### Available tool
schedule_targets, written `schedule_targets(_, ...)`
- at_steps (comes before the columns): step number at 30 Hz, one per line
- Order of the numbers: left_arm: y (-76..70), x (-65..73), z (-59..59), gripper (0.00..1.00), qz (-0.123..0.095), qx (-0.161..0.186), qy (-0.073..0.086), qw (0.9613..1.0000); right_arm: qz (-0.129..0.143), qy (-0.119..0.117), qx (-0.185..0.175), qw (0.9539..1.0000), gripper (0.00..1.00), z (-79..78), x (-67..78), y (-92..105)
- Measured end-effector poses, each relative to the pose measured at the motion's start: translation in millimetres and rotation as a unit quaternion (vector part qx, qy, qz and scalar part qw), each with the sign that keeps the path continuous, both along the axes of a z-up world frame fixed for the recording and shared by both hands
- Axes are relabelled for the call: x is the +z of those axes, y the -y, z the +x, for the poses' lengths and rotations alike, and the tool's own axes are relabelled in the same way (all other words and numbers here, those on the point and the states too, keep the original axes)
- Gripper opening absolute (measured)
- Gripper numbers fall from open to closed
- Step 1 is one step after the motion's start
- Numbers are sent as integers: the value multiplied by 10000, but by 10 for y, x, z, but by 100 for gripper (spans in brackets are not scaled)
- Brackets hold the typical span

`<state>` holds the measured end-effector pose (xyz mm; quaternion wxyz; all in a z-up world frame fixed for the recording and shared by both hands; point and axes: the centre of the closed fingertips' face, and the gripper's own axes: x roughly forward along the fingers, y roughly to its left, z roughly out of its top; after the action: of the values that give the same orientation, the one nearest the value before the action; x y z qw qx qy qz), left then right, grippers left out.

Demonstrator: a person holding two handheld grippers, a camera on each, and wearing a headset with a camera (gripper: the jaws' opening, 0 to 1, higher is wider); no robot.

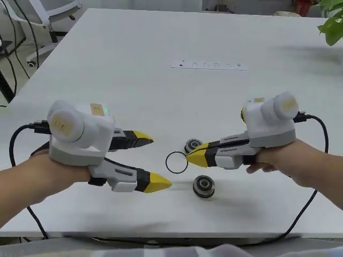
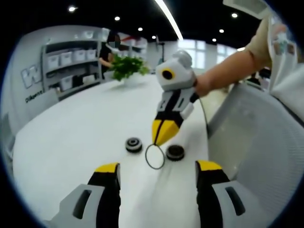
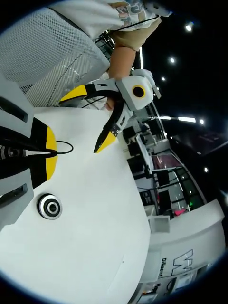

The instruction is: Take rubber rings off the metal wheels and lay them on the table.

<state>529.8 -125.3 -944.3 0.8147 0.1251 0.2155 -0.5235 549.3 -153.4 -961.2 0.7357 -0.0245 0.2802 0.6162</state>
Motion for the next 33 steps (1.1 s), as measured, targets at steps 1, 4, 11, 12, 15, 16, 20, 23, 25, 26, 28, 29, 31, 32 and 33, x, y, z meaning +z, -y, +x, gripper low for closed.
schedule_targets(1, -18, -2, 4, 65, -1, 20, 1, 10000, -12, -7, 21, 10000, 0, 0, -14, -23)
schedule_targets(4, -58, 1, 18, 65, -15, 79, 3, 10000, -67, -21, 61, 10000, 0, 6, -66, -63)
schedule_targets(11, -131, -27, 34, 66, -7, 184, -27, 9998, -168, -74, 116, 9998, 0, 24, -166, -134)
schedule_targets(12, -142, -33, 35, 66, -10, 204, -39, 9998, -189, -80, 127, 9997, 0, 24, -186, -146)
schedule_targets(15, -156, -40, 44, 66, -17, 237, -52, 9997, -235, -96, 149, 9996, 0, 35, -242, -167)
schedule_targets(16, -159, -41, 47, 66, -19, 242, -52, 9997, -249, -103, 156, 9995, 0, 32, -254, -172)
schedule_targets(20, -176, -53, 55, 66, 10, 257, -50, 9997, -328, -110, 205, 9992, 0, 12, -307, -188)
schedule_targets(23, -190, -66, 62, 65, 13, 280, -66, 9996, -368, -116, 220, 9990, 0, 11, -335, -188)
schedule_targets(25, -197, -69, 67, 65, -11, 311, -91, 9995, -390, -133, 219, 9989, 0, 11, -354, -187)
schedule_targets(26, -200, -71, 70, 65, -8, 320, -90, 9994, -408, -134, 214, 9988, 0, 10, -370, -184)
schedule_targets(28, -206, -82, 71, 65, 8, 325, -100, 9994, -437, -147, 208, 9987, 0, 5, -383, -180)
schedule_targets(29, -207, -85, 71, 65, 15, 326, -100, 9994, -450, -135, 211, 9987, 0, 5, -388, -178)
schedule_targets(31, -208, -91, 70, 65, 24, 324, -106, 9994, -448, -137, 223, 9987, 0, -3, -391, -177)
schedule_targets(32, -209, -92, 74, 65, 26, 334, -103, 9994, -431, -150, 220, 9987, 0, -11, -383, -181)
schedule_targets(33, -210, -93, 76, 65, 25, 338, -105, 9994, -430, -149, 212, 9987, 0, -8, -383, -180)
